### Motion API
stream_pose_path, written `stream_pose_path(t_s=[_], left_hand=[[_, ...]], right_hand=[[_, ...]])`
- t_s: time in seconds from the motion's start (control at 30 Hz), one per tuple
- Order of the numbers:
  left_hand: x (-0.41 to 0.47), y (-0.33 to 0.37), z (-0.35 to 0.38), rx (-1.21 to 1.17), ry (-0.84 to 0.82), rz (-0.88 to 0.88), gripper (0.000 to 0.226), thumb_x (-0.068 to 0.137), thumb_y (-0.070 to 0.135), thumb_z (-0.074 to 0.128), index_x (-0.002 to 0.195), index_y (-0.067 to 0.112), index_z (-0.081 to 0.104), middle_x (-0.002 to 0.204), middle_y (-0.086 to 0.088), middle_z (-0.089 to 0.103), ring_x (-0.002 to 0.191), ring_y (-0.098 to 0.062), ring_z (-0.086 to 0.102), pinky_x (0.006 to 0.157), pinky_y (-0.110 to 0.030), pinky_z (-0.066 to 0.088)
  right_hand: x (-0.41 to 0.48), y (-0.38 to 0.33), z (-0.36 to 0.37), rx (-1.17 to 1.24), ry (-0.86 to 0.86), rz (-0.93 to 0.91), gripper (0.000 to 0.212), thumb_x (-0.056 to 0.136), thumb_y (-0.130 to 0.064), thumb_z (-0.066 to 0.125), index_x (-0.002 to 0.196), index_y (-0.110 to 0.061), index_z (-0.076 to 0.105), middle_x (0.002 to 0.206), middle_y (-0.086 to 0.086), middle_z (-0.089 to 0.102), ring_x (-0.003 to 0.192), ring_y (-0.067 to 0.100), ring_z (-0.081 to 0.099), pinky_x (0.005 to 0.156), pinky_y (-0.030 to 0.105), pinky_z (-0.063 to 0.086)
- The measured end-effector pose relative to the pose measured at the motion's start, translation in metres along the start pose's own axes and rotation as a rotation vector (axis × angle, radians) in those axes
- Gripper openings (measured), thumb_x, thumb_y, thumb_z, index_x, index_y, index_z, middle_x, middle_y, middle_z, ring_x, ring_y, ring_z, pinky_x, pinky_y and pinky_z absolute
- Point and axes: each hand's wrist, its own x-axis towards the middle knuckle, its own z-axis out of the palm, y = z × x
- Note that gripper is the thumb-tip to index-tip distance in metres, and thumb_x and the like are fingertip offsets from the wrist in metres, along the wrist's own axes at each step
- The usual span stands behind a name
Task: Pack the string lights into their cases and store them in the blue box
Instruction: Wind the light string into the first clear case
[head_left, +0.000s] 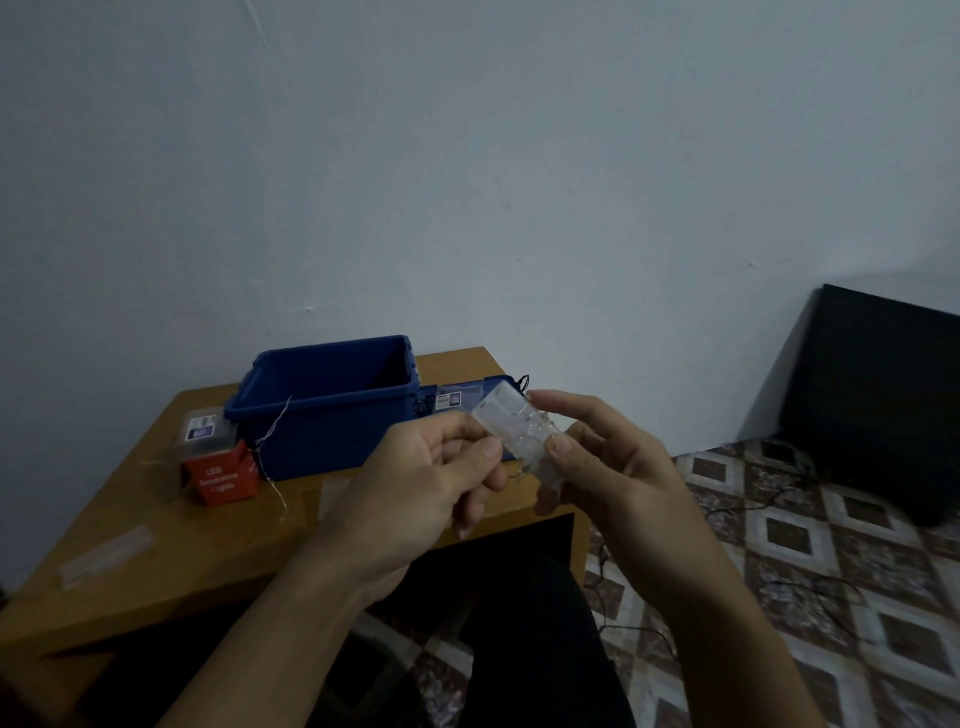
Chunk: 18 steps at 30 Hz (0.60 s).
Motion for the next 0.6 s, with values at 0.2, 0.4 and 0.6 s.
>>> stream_pose_path(t_s=[0.2, 0.4, 0.6], left_hand=[[0.0017, -0.0001, -0.0025, 0.015, -0.025, -0.014, 0.016, 0.099, 0.008, 0.056, 0.107, 0.004, 0.069, 0.07, -0.005, 0.064, 0.053, -0.01, 0.05, 0.049, -0.024, 0.042], [0.0019, -0.0005, -0.0052, 0.027, -0.048, -0.022, 0.014, 0.098, 0.008, 0.057, 0.105, 0.005, 0.069, 0.072, -0.007, 0.065, 0.053, -0.011, 0.051, 0.05, -0.025, 0.042], [0.0011, 0.0017, -0.0088, 0.035, -0.104, -0.033, 0.017, 0.099, 0.009, 0.056, 0.107, -0.002, 0.066, 0.075, -0.01, 0.065, 0.055, -0.011, 0.052, 0.051, -0.023, 0.043]], right_hand=[[-0.0002, 0.0012, -0.0011, 0.025, -0.023, 0.023, 0.032, 0.097, -0.021, 0.061, 0.126, -0.03, 0.069, 0.078, 0.007, 0.057, 0.072, 0.024, 0.06, 0.071, 0.035, 0.054], [0.001, 0.0026, -0.0027, 0.067, -0.038, 0.074, 0.03, 0.089, -0.026, 0.063, 0.118, -0.026, 0.07, 0.085, 0.012, 0.058, 0.072, 0.026, 0.06, 0.071, 0.038, 0.053], [0.0002, 0.0017, -0.0035, 0.075, -0.04, 0.086, 0.03, 0.089, -0.027, 0.063, 0.118, -0.022, 0.068, 0.095, 0.029, 0.055, 0.074, 0.027, 0.06, 0.072, 0.039, 0.054]])
